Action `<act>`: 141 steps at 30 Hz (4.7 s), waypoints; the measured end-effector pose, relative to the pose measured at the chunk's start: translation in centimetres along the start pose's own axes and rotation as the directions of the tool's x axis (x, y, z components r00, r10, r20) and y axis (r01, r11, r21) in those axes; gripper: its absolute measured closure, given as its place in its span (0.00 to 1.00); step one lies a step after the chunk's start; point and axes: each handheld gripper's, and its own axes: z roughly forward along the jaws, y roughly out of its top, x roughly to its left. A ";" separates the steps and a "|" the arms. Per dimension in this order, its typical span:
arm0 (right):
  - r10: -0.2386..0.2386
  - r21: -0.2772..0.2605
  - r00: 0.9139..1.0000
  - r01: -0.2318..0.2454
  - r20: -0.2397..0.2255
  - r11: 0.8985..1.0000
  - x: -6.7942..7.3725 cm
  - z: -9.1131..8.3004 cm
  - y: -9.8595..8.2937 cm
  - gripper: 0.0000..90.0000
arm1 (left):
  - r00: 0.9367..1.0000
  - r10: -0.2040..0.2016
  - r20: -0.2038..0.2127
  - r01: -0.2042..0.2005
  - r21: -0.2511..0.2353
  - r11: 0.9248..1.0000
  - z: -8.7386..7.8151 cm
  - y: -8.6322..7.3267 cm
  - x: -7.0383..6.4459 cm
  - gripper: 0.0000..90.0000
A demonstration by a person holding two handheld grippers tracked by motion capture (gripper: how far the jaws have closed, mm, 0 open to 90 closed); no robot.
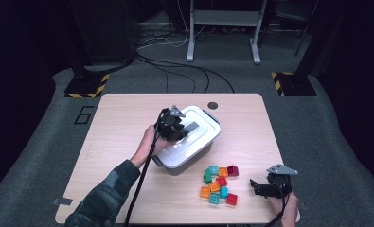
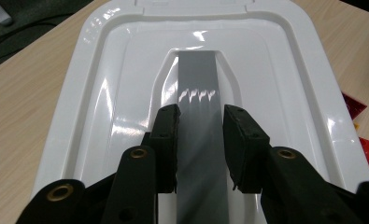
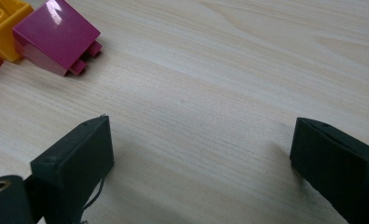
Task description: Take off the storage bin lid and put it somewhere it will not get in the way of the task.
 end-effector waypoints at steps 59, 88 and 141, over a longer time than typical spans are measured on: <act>0.008 0.001 1.000 -0.008 0.006 1.000 0.0 0.0 0.0 0.05 | 0.990 -0.093 -0.110 0.082 -0.095 0.992 -8.7 -2.5 5.6 0.74; 0.004 0.017 1.000 -0.004 0.003 1.000 0.0 0.2 0.1 0.00 | 0.938 -0.269 -0.220 0.244 -0.133 0.960 -12.4 -9.4 11.6 0.74; 0.016 0.017 1.000 -0.016 0.016 1.000 0.0 0.2 0.1 0.00 | 0.808 -0.498 -0.316 0.532 0.026 0.846 -3.8 -20.9 16.3 0.74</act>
